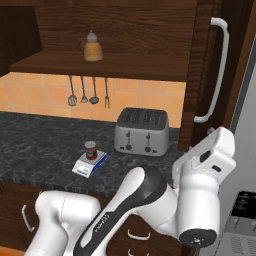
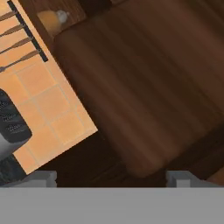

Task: Pick the canned food and place it on the digital scale for weighing, and close the cabinet.

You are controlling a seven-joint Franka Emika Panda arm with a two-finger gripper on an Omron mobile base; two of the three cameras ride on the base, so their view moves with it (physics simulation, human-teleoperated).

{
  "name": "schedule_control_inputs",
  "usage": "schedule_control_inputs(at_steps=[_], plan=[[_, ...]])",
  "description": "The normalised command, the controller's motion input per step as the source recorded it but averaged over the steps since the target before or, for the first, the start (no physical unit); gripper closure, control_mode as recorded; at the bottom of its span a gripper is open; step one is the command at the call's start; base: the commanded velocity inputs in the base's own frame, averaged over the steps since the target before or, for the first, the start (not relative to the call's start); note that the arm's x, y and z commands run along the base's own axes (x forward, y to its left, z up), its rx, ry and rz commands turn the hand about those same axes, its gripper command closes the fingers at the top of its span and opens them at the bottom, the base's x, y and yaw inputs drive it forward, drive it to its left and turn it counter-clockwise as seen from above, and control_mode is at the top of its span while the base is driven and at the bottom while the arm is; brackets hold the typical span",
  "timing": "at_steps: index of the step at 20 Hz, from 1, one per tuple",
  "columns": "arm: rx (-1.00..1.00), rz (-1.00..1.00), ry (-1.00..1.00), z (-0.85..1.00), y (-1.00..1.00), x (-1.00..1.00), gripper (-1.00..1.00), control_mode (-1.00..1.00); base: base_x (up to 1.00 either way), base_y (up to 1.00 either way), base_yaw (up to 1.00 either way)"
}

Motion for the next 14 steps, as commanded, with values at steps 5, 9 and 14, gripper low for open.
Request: schedule_control_inputs(at_steps=[5, 9, 14], plan=[[0.03, 0.03, 0.00, 0.08, -0.12, 0.38, -1.00, -1.00, 0.00, 0.00, 0.00], [-0.14, 0.19, -0.04, 0.22, 0.44, 0.58, -1.00, -1.00, 0.00, 0.00, 0.00], [-0.26, 0.32, -0.07, 0.24, 0.90, 0.56, -1.00, -1.00, 0.00, 0.00, 0.00]])
